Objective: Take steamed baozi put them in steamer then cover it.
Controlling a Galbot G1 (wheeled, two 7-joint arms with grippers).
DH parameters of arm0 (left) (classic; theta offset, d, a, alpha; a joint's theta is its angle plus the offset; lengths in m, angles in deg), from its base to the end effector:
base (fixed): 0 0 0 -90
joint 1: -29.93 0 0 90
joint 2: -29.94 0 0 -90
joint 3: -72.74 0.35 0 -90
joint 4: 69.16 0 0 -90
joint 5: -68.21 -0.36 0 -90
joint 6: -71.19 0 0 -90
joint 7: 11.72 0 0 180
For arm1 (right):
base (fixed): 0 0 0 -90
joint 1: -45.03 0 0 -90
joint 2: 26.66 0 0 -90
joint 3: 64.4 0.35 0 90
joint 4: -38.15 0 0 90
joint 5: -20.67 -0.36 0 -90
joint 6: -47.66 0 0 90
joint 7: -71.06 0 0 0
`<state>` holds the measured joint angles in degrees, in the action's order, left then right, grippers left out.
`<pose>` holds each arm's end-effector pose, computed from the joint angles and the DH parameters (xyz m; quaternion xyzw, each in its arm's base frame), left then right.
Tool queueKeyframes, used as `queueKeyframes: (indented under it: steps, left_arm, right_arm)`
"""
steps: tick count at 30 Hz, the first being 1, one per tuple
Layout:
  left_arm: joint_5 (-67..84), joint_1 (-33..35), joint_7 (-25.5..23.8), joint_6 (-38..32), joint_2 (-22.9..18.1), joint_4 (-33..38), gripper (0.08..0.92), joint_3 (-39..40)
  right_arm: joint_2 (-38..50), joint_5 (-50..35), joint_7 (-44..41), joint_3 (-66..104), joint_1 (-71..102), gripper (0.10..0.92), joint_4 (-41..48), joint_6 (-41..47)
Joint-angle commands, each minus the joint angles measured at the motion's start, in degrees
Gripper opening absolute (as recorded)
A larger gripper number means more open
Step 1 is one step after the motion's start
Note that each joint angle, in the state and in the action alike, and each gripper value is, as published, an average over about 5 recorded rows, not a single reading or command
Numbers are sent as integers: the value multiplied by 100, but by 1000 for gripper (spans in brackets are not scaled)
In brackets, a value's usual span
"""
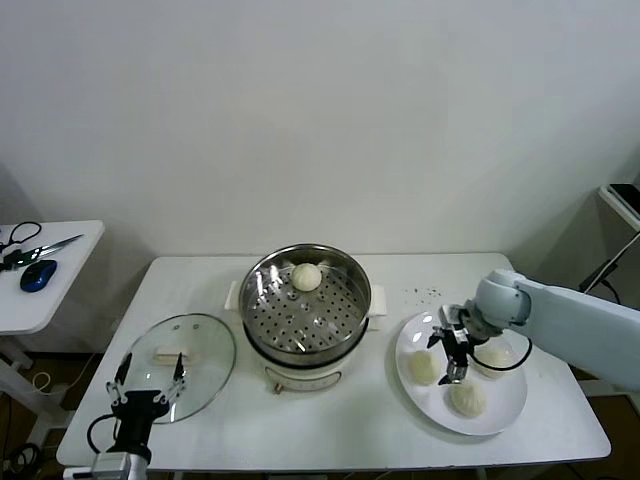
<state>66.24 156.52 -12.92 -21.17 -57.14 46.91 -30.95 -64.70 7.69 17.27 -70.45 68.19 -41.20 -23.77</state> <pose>0.1404 0.0862 -0.3379 0.0746 -0.9895 -0.1016 0.0702 0.4761 -0.1113 -0.2442 0.5466 -0.5478 0.4720 0.4224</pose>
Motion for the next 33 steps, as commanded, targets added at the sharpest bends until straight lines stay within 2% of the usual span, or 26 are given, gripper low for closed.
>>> queueKeyframes:
  steps: [1,10,17,24,28,33]
  left_arm:
    - [-3,3,16,-6,-8,-25,823,-1]
    - [-10,11,17,-10,-11,-39,823,-2]
    - [2,26,80,15,-9,-36,823,24]
    - [2,38,99,15,-15,-23,823,56]
    - [7,38,98,11,-5,-15,823,56]
    - [-1,33,93,10,4,-1,823,103]
  right_arm:
    - [-226,99,-17,250,345,823,268,42]
    - [-395,68,-96,255,345,818,391,15]
    - [-328,-6,-126,237,310,725,326,12]
    - [-181,-68,-116,173,127,669,258,2]
    - [13,-321,-101,-41,-397,662,115,1]
    - [149,-874,-162,-994,-1932,662,28,-85]
